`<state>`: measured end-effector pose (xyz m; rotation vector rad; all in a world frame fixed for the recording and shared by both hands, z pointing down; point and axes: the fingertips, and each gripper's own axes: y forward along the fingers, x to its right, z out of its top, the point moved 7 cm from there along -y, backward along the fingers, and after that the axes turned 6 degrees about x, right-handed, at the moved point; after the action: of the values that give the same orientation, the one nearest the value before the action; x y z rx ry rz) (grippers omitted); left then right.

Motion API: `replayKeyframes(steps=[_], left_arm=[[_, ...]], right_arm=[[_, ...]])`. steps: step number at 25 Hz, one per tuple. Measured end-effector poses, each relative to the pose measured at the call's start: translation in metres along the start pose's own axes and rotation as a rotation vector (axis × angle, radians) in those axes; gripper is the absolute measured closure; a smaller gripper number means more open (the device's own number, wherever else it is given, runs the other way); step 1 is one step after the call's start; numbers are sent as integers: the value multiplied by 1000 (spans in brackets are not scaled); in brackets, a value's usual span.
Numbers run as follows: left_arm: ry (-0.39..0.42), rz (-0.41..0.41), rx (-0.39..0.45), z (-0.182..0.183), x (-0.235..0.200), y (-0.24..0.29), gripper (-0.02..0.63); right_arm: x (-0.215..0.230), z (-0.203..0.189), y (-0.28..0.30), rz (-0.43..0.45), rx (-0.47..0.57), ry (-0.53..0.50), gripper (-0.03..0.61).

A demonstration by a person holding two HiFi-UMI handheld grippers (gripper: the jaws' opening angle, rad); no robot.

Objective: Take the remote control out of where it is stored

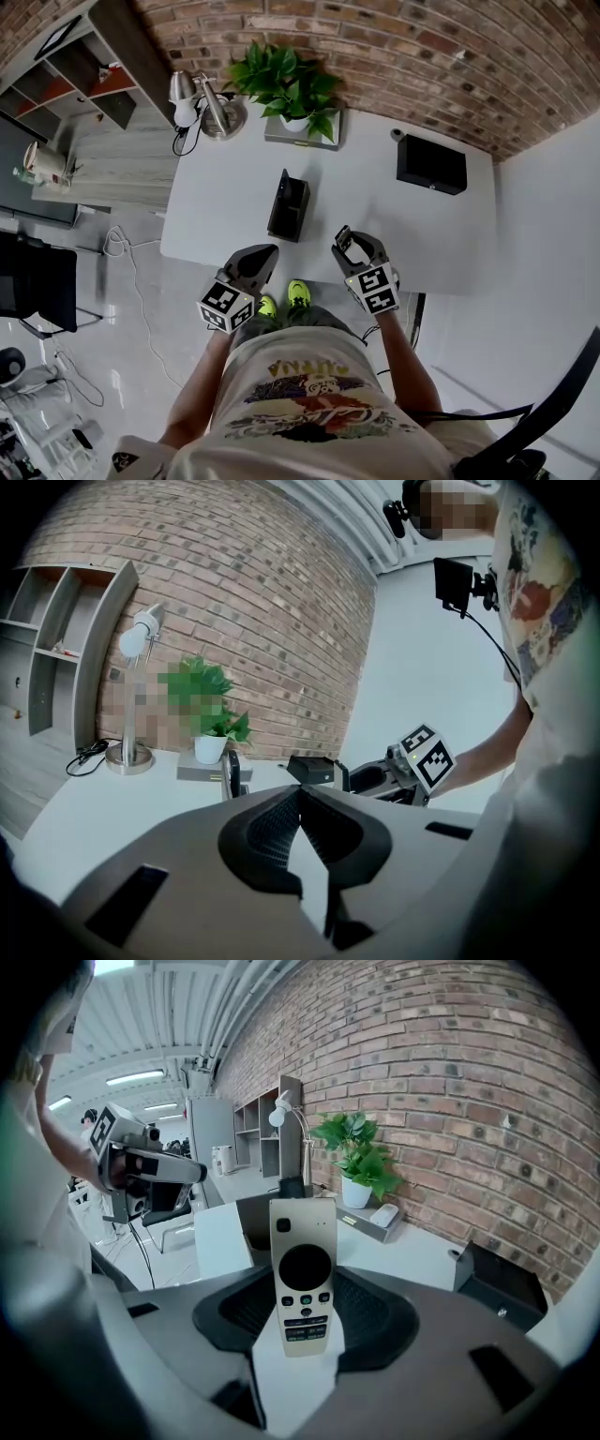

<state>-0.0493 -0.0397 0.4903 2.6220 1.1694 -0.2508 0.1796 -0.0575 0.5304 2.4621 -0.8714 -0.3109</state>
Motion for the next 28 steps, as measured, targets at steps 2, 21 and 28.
replayKeyframes(steps=[2,21,28], left_arm=[[1,-3,-7,-3,4,6,611],[-47,42,-46,-26,12,32,611],[-60,69,-58,-28,8,29,611]], right_arm=[[2,-3,1,10,-9,5,380],[21,-37,28,75,-222,-46,380],[22,-39,45,95,-275,-64,380]])
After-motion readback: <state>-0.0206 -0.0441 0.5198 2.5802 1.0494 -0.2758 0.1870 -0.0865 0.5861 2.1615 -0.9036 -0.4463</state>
